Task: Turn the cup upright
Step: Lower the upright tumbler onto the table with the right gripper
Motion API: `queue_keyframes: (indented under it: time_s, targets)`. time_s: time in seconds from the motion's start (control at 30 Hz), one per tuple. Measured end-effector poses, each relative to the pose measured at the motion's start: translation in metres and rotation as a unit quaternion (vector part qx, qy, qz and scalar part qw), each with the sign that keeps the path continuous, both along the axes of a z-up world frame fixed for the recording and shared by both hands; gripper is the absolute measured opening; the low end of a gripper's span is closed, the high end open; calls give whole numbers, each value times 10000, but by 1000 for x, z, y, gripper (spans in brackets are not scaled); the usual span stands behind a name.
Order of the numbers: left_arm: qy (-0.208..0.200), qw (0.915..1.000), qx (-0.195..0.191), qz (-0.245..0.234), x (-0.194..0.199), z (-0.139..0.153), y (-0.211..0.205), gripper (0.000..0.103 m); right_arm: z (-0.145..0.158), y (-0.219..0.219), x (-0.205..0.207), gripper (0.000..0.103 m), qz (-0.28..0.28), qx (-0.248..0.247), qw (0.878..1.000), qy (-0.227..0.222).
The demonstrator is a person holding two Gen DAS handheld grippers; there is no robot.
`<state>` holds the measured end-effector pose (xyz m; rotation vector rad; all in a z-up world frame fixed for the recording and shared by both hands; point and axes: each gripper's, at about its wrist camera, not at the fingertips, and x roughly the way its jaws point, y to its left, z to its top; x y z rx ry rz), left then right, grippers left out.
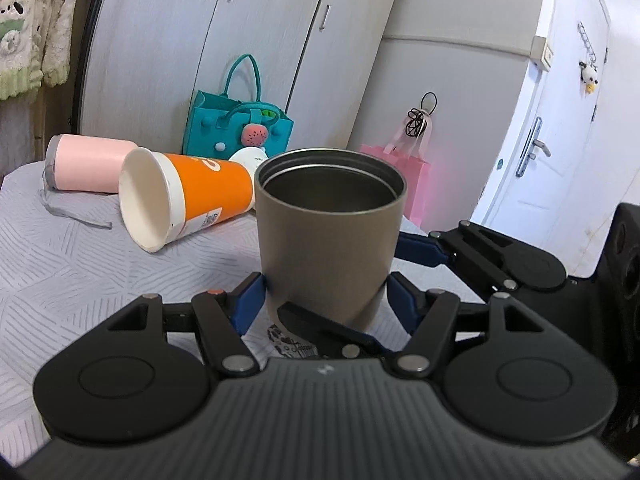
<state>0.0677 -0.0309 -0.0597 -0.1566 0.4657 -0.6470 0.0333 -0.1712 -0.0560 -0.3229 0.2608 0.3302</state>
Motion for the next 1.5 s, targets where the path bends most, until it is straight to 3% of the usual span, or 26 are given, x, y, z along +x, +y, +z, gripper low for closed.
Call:
queue_keyframes:
  time_s: [0.2,0.63,0.97,1.17,1.5]
  targets:
    - [-62,9989,454,21,2,-1,-12,65,-9,-8,7,82,-75,364,9989,301]
    - [110,9969,723,-275,4,-4,-19,65,-14,-19,3,83,131,328,9975,615]
    - [320,9964,643,-453,4,-3,-13,66,-8,-27,-3,83,428,350,9958,733]
    - [740,9957,284,-475,6,-1,-6,65,-2,-30,-8,82,325,571,9943,841]
    - [407,9975,276,-506,-4,10,-6,61,-11,-35,-6,80,249,555,9942,892]
